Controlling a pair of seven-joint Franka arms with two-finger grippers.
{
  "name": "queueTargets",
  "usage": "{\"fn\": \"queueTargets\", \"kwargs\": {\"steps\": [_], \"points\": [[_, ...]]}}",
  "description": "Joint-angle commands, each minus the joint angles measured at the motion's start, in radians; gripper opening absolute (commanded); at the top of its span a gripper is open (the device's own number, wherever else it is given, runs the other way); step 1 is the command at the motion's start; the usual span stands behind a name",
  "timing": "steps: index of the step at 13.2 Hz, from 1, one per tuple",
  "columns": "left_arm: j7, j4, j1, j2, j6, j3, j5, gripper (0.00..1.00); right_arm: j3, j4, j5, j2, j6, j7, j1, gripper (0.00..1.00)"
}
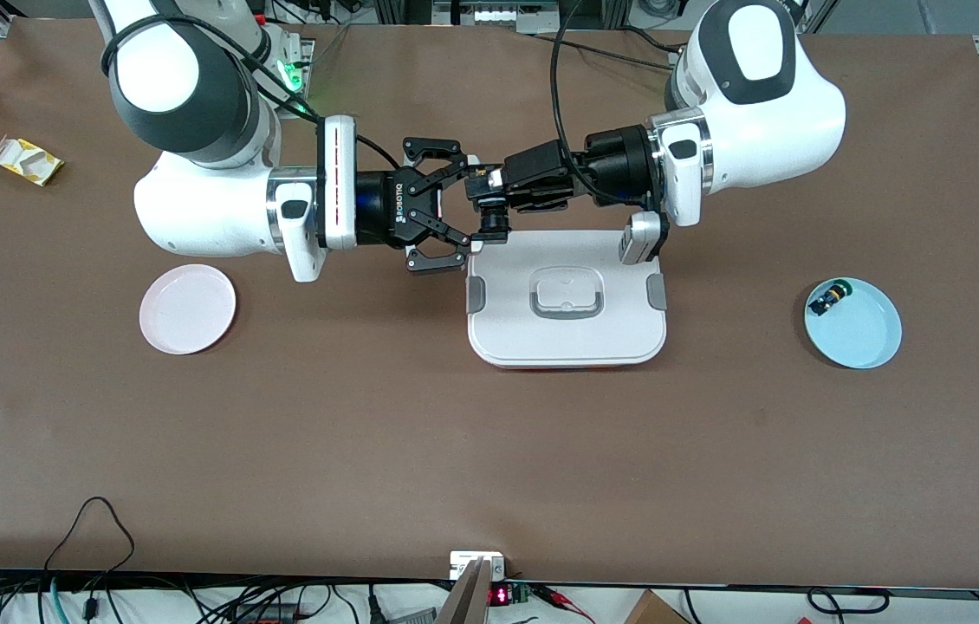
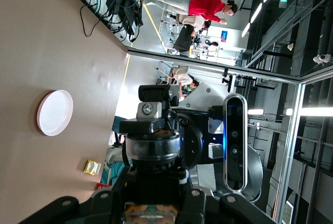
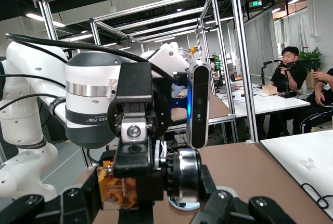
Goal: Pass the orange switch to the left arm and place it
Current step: 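Grasp the switch with the left gripper and open the right gripper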
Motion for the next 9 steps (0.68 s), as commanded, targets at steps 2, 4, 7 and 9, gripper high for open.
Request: {"fn": "queueTargets", "kwargs": {"steps": [2, 4, 7, 9], "points": [[0.025, 0.023, 0.006, 0.011, 0.001, -0.005, -0.013, 0.13, -0.003, -0.016, 0.027, -0.020, 0.010, 0.019, 0.010, 0.97], [0.025, 0.023, 0.006, 0.011, 0.001, -0.005, -0.010, 0.14, -0.003, -0.017, 0.027, -0.024, 0.008, 0.024, 0.008, 1.00], [0.030, 0.020, 0.006, 0.011, -0.001, -0.005, -0.010, 0.15, -0.008, -0.020, 0.026, -0.037, 0.007, 0.066, 0.001, 1.00], [0.032, 0.019, 0.006, 0.009, -0.001, -0.005, 0.032, 0.15, -0.012, -0.029, 0.015, -0.044, -0.001, 0.076, -0.022, 1.00]]}}
